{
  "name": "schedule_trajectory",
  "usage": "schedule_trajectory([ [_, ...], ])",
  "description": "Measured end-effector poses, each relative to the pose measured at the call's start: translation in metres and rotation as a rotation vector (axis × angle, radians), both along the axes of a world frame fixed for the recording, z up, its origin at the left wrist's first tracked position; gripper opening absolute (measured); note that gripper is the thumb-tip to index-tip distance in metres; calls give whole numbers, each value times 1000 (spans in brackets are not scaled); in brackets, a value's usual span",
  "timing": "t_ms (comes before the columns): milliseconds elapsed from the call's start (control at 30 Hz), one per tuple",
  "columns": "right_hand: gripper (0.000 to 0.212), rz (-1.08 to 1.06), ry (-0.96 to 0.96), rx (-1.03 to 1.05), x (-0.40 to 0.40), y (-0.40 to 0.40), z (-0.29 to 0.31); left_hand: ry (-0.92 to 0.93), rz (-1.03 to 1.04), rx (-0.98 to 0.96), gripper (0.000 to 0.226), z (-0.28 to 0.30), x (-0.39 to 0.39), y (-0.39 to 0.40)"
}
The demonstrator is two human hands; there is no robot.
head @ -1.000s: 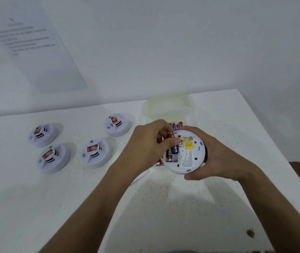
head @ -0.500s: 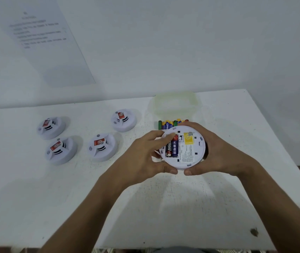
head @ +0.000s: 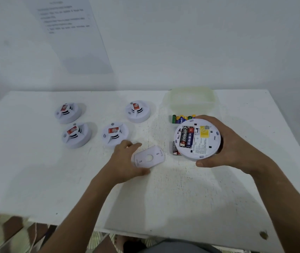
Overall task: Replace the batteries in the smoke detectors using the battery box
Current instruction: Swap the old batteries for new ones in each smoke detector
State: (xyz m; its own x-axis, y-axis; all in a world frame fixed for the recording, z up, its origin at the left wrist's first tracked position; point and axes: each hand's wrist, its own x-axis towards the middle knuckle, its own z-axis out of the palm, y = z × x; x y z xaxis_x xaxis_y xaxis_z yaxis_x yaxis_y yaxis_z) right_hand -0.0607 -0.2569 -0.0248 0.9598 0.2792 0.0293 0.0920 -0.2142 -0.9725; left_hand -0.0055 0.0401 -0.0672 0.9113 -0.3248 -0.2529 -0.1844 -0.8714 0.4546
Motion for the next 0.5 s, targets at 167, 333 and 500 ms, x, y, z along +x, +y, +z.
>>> schedule_trajectory([
  [167,100,52,22,-26,4,7,0,-49,-9,-57,53,-4,-8,3],
  [333,103,115,70,-65,10,20,-1,-149,-5,-52,60,-20,-10,14],
  [500,101,118,66,-106,18,43,-1,-155,125,-208,62,-4,-17,36],
])
